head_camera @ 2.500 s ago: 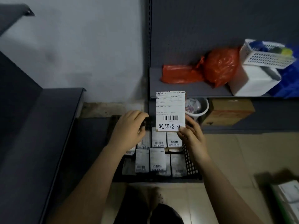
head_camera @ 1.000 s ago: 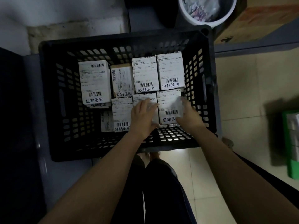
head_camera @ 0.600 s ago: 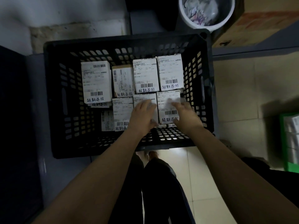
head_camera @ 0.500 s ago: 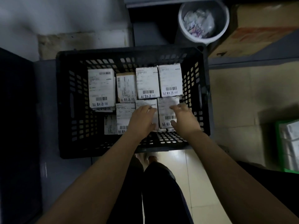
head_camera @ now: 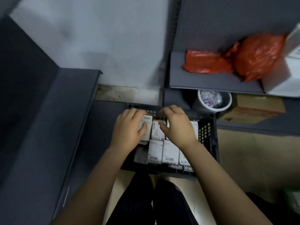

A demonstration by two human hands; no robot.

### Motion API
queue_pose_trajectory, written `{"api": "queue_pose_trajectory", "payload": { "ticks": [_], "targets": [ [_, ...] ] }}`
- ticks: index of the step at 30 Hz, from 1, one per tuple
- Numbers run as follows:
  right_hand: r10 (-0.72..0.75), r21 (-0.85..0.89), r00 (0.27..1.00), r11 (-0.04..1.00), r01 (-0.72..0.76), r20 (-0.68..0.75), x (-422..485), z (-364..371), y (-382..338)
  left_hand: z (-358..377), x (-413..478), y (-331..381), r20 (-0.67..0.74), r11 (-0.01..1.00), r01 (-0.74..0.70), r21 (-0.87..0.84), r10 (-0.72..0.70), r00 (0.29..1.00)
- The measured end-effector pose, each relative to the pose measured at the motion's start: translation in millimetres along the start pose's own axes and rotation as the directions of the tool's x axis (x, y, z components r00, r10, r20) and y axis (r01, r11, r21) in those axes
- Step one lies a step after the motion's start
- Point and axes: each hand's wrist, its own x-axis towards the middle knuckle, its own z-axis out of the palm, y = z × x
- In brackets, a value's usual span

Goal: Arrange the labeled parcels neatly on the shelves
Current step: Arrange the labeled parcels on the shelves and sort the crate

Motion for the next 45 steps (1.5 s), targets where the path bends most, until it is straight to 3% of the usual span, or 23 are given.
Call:
{"api": "queue_pose_trajectory", "payload": {
  "ticks": [6,12,16,21,29,33,39,45],
  "targets": [
    [-0.292,-0.026,0.956,0.956,0.292,0.009,29.5,-12.2,-78.5,-76.0,-27.7,-28.6,-0.214,0.961,0.26,0.091,-0.236,0.948],
    [-0.57,0.047,0.812,0.821,0.569,0.126,33.5,-3.1,-138.7,-105.1,-102.3,-29.5,-0.351,0.824,0.543,0.163,-0.466,0.812],
    [-0.762,0.182,0.616,0.647,0.741,0.2,2.8,16.0,-177.6,-116.6,-172.8,3.4,-0.494,0.612,0.77,0.178,-0.621,0.608],
    [-0.903,0.309,0.328,0.407,0.86,0.276,-67.0,39.6,-226.9,-129.7,-267.6,52.0,-0.579,0.376,0.918,0.124,-0.724,0.375],
    [-0.945,0.485,-0.173,-0.018,0.874,0.277,-225.9,51.7,-304.6,-154.1,-409.2,154.0,-0.759,-0.009,1.0,0.008,-0.651,0.0],
    [-0.908,0.543,-0.345,-0.17,0.822,0.238,-317.4,53.4,-333.6,-164.4,-482.4,204.2,-0.818,-0.144,0.989,-0.039,-0.564,-0.115],
    [-0.854,0.579,-0.472,-0.275,0.768,0.22,-453.6,65.0,-366.7,-180.8,-604.1,270.9,-0.828,-0.273,0.957,-0.099,-0.511,-0.231],
    [-0.834,0.597,-0.513,-0.311,0.739,0.201,-572.4,77.6,-404.1,-204.5,-714.2,315.7,-0.822,-0.324,0.941,-0.1,-0.506,-0.262]
  ]
}}
